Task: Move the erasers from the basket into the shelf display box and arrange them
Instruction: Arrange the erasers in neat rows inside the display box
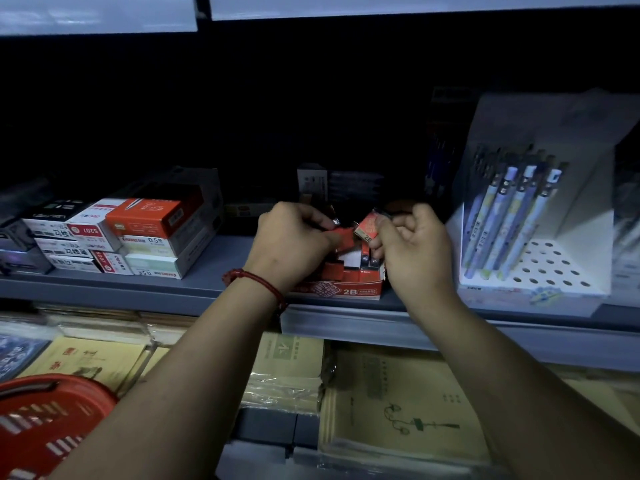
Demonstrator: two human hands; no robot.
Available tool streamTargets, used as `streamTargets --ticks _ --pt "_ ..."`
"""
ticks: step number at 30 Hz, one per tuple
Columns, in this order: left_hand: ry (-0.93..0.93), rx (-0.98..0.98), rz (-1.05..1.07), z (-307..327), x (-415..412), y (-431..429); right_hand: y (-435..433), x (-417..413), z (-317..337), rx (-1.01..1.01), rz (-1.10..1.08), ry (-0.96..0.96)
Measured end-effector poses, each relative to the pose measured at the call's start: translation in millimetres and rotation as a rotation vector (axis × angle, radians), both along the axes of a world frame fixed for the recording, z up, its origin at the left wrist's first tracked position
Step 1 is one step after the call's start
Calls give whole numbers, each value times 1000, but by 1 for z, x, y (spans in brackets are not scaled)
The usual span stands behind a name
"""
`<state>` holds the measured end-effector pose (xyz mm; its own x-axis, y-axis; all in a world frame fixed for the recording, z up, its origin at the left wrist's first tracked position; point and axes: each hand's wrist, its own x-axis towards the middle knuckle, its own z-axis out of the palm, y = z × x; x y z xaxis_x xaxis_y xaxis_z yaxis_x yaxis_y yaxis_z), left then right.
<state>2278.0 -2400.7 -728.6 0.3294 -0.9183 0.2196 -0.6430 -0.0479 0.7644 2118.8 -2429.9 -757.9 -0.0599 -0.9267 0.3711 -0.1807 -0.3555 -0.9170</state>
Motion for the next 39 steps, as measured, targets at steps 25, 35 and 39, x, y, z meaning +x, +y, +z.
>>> streamTargets --ticks 25,35,39 --pt "-23 -3 -33 -7 23 11 -18 -6 8 -186 141 755" --pt "8 40 -154 -5 27 12 -10 -6 9 -174 135 682" --pt "89 27 -184 -8 31 9 -5 -6 8 -200 182 619"
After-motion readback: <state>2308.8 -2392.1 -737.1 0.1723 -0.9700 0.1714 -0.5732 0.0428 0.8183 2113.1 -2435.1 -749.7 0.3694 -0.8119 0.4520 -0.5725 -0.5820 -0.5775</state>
